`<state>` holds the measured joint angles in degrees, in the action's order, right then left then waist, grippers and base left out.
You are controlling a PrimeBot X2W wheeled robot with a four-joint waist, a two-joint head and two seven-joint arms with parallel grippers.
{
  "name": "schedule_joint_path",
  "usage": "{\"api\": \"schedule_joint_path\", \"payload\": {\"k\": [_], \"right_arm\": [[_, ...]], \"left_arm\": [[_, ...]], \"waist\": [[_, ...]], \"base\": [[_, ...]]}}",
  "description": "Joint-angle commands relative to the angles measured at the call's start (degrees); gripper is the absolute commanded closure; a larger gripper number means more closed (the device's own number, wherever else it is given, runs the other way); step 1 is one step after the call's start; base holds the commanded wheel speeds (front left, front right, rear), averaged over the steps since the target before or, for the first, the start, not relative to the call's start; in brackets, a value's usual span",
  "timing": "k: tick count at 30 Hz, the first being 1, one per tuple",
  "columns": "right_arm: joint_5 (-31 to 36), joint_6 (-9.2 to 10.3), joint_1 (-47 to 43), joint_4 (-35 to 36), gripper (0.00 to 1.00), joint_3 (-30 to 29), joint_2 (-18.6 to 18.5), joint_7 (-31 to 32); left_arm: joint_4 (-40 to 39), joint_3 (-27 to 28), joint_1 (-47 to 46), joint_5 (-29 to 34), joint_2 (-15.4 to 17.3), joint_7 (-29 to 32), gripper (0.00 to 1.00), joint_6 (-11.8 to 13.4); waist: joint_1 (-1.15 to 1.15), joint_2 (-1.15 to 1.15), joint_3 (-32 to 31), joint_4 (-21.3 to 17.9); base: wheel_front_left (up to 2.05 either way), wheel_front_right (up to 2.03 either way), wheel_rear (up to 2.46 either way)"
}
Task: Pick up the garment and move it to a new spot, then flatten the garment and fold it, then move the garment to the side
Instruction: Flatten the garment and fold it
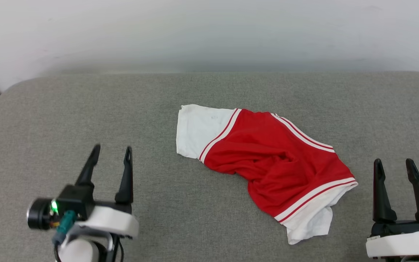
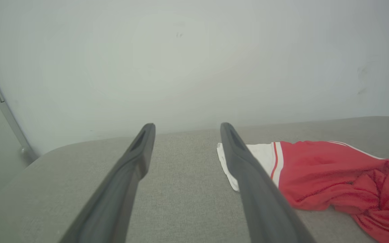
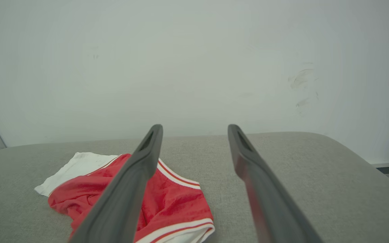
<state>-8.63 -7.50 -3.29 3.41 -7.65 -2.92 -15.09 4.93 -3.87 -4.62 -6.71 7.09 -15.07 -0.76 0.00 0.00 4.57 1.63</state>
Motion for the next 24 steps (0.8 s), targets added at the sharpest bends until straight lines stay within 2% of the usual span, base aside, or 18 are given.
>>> {"api": "schedule_joint_path", "payload": {"k": [1,4,6,13,17,24], "right_arm": [[-0.40,0.02,0.81,0.26,0.00,-0.11,0.08,-0.12],[-0.03,0.02,1.57,0.88,0.00,0.30,0.09,-0.12],[0.13,0.03,2.27,1.36,0.00,0.24,0.08,-0.12],[0.41,0.02,4.18,2.80,0.00,0.00,0.09,-0.12],[0.49,0.02,5.34,3.39,0.00,-0.24,0.08,-0.13],[0.60,0.02,7.68,4.41,0.00,-0.64,0.09,-0.12]], "left_arm": [[-0.33,0.28,-2.20,0.59,0.89,-0.15,0.00,-0.89],[-1.05,1.71,-6.82,-0.63,1.50,-0.15,0.00,-3.08],[-0.99,2.20,-9.91,-0.37,3.19,-0.15,0.00,-4.34],[2.21,-0.07,-23.01,-3.20,8.43,0.72,0.00,-6.33],[3.97,-3.93,-30.73,-7.00,11.86,6.39,0.00,-6.63],[6.31,-13.32,-42.21,-17.70,17.71,22.44,0.00,-6.65]], "waist": [[0.00,0.00,0.33,-0.10],[0.00,0.00,1.26,-0.59],[0.00,0.00,2.14,-0.99],[0.00,0.00,5.67,-2.03],[0.00,0.00,7.90,-2.42],[0.00,0.00,11.71,-3.17]], "base": [[0.00,0.00,0.00],[0.00,0.00,0.00],[0.00,0.00,0.00],[0.00,0.00,0.00],[0.00,0.00,0.00],[0.00,0.00,0.00]]}}
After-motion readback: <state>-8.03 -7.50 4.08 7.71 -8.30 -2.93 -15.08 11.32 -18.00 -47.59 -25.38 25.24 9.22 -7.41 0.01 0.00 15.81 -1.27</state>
